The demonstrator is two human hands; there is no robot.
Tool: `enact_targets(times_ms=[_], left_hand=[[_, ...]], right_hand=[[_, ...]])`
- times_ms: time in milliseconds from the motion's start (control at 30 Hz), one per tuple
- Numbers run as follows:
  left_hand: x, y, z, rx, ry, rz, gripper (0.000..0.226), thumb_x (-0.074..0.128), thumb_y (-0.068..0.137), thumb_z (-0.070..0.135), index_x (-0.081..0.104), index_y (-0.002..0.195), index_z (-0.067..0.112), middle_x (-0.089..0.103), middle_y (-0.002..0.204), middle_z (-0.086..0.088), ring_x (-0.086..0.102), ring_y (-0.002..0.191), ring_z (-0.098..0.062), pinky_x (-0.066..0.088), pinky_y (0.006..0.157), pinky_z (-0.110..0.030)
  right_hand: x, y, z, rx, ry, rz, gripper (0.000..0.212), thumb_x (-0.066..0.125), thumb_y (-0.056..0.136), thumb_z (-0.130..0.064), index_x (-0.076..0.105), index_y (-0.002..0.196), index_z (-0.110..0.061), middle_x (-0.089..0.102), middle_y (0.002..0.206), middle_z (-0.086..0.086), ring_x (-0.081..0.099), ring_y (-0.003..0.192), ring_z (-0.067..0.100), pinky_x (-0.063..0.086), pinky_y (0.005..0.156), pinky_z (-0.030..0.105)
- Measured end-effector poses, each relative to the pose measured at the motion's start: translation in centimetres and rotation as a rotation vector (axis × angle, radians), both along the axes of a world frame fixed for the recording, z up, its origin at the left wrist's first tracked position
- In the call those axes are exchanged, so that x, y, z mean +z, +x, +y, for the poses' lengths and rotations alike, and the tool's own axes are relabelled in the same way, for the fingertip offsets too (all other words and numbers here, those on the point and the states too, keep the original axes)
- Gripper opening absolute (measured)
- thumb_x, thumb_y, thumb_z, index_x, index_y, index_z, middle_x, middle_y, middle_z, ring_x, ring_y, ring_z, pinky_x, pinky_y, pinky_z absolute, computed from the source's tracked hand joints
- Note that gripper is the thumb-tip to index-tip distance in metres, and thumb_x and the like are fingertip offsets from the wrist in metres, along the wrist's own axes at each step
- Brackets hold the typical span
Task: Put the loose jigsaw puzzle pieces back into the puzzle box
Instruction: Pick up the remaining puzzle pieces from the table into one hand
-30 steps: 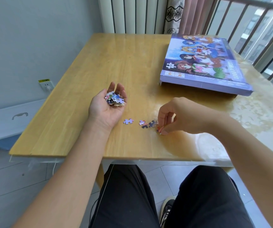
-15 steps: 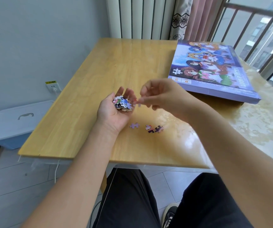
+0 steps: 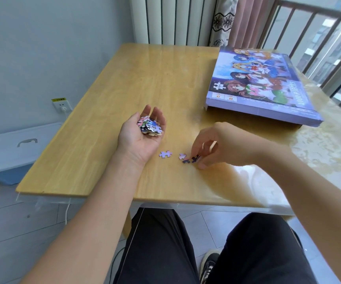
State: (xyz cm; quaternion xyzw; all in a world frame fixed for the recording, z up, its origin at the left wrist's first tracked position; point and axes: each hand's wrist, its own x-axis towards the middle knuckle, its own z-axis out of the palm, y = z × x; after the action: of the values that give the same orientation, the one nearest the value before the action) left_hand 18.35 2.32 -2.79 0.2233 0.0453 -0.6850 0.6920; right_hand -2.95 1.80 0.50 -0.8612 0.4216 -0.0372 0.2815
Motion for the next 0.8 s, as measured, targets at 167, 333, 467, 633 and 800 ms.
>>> enact_targets(times_ms=[167, 333, 467, 633, 800], left_hand=[[0.0, 0.1, 0.1, 0.006, 0.009, 0.000, 0.032, 0.042, 0.106, 0.021, 0.064, 0.097, -0.001, 0.064, 0.096, -0.016, 0.066, 0.085, -0.026, 0.055, 0.077, -0.033], [0.0, 0.1, 0.2, 0.009, 0.010, -0.003, 0.034, 0.042, 0.106, 0.023, 0.064, 0.096, -0.001, 0.066, 0.089, -0.017, 0.066, 0.084, -0.026, 0.055, 0.078, -0.033], [0.0, 0.2, 0.2, 0.008, 0.009, -0.007, 0.035, 0.041, 0.106, 0.023, 0.064, 0.097, -0.001, 0.064, 0.092, -0.018, 0.065, 0.085, -0.026, 0.055, 0.077, -0.033], [-0.1, 0.1, 0.1, 0.006, 0.010, -0.005, 0.035, 0.042, 0.106, 0.023, 0.065, 0.097, -0.002, 0.065, 0.095, -0.018, 0.066, 0.086, -0.027, 0.056, 0.079, -0.033], [-0.1, 0.1, 0.1, 0.005, 0.017, -0.014, 0.035, 0.043, 0.106, 0.023, 0.065, 0.097, -0.002, 0.066, 0.092, -0.018, 0.066, 0.085, -0.027, 0.056, 0.079, -0.033]], right_hand=[[0.0, 0.3, -0.2, 0.013, 0.033, 0.012, 0.022, 0.091, 0.071, -0.025, 0.078, 0.088, -0.028, 0.070, 0.084, -0.011, 0.066, 0.075, 0.003, 0.058, 0.072, 0.032], [0.7, 1.1, -0.5, 0.088, 0.031, 0.127, 0.018, 0.087, 0.076, -0.026, 0.076, 0.089, -0.029, 0.068, 0.090, -0.011, 0.066, 0.080, 0.005, 0.054, 0.072, 0.026], [0.7, 1.0, -0.2, 0.096, 0.011, 0.135, 0.016, 0.085, 0.079, -0.025, 0.075, 0.091, -0.027, 0.068, 0.091, -0.012, 0.066, 0.080, 0.004, 0.056, 0.072, 0.028], [0.1, 0.3, 0.3, 0.073, -0.026, 0.078, 0.016, 0.086, 0.078, -0.024, 0.073, 0.088, -0.027, 0.068, 0.084, -0.014, 0.062, 0.076, -0.006, 0.050, 0.061, 0.014], [0.1, -0.1, 0.5, 0.086, -0.012, 0.024, 0.017, 0.085, 0.078, -0.016, 0.072, 0.082, -0.025, 0.070, 0.075, -0.013, 0.065, 0.071, 0.000, 0.050, 0.061, 0.014]])
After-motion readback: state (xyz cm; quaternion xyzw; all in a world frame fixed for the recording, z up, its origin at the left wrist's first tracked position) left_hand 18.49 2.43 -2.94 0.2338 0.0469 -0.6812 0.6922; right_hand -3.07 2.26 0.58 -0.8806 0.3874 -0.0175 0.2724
